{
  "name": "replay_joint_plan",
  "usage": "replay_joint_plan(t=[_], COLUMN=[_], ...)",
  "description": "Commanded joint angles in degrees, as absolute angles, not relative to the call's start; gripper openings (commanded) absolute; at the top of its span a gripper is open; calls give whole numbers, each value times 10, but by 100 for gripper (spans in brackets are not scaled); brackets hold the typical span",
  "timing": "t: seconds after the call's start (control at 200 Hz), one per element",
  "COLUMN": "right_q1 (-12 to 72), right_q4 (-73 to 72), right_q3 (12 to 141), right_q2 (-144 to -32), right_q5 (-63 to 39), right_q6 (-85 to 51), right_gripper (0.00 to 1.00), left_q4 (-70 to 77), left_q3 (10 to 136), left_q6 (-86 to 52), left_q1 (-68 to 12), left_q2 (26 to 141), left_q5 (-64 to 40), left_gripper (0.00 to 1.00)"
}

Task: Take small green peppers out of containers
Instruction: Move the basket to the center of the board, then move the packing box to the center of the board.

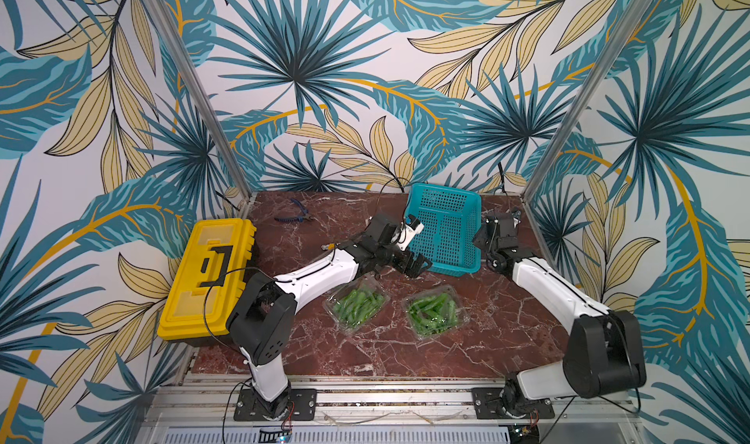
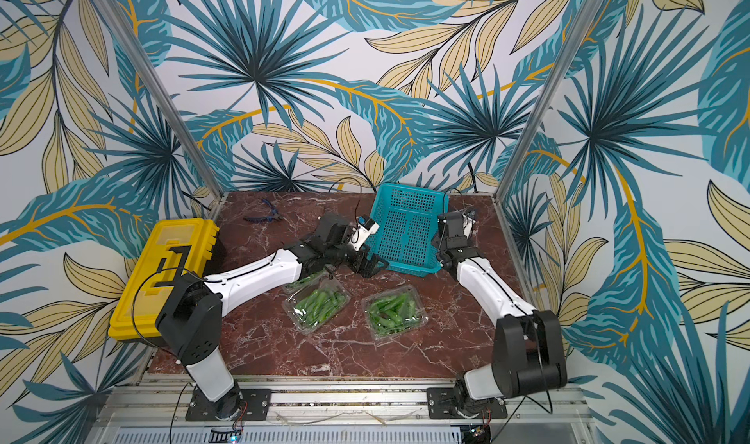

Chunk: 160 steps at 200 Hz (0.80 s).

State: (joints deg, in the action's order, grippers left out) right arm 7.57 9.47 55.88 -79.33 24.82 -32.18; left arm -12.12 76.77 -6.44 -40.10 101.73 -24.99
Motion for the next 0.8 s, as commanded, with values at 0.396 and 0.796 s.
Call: replay_joint_plan(t=[0.396, 0.796], right_q1=[172, 173], right_q4=[287, 343], right_q3=[418, 410], right_q2=[-641, -660], right_q5=[205, -133], right_q6=[-493, -331], right_gripper=[67, 67], left_q4=[-308, -336], left_q3=[878, 884], left_q6=[63, 80], left_q1=[-447, -463], left_q2=[1099, 1106], left_q5=[-265, -255], left_gripper=[100, 100])
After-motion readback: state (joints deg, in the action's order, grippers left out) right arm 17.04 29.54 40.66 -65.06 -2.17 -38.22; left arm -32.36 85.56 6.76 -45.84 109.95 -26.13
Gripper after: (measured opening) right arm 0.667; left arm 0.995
